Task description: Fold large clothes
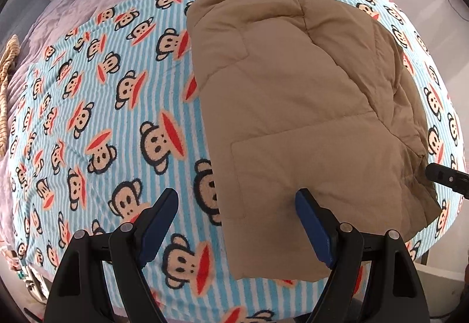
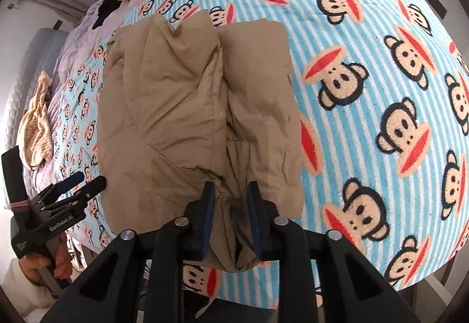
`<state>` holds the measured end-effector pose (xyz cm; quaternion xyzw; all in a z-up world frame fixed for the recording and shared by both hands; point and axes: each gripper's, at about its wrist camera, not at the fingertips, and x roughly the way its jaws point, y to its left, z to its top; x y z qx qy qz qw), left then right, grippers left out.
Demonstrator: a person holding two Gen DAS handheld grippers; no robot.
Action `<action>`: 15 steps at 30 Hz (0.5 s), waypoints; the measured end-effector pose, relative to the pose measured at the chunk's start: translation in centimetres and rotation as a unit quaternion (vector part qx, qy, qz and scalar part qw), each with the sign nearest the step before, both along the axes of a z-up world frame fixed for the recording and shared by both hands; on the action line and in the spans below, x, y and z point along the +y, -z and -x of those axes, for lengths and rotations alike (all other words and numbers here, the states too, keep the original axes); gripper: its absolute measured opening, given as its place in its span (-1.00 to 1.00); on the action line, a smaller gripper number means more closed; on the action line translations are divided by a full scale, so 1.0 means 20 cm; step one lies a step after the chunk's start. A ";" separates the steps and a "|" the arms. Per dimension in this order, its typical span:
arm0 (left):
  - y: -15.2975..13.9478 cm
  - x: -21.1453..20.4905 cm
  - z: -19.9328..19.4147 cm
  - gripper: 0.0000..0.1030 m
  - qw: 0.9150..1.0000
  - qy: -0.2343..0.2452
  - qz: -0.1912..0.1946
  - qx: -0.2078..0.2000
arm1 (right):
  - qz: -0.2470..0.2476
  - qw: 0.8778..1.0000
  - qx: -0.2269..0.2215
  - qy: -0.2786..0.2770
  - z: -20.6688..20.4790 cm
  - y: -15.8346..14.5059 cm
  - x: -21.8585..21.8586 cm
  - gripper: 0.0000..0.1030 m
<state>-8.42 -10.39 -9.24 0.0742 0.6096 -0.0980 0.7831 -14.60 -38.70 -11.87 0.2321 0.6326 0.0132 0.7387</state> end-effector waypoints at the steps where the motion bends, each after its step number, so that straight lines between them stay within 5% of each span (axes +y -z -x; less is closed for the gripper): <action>1: 0.00 0.01 0.00 0.61 1.000 0.002 0.004 0.000 | 0.001 1.000 0.000 0.002 0.01 0.00 0.00 -0.48; 7: 0.01 0.08 0.00 0.66 0.999 0.013 0.041 -0.005 | 0.014 1.000 0.004 0.023 0.05 0.01 0.08 -0.36; 9: 0.01 0.10 0.00 1.00 0.999 0.016 0.046 -0.011 | 0.020 0.999 0.000 0.033 0.07 0.00 0.10 -0.27; 15: 0.00 0.18 -0.03 1.00 0.997 0.036 0.063 -0.011 | 0.034 0.997 -0.006 0.070 0.10 -0.02 0.14 -0.20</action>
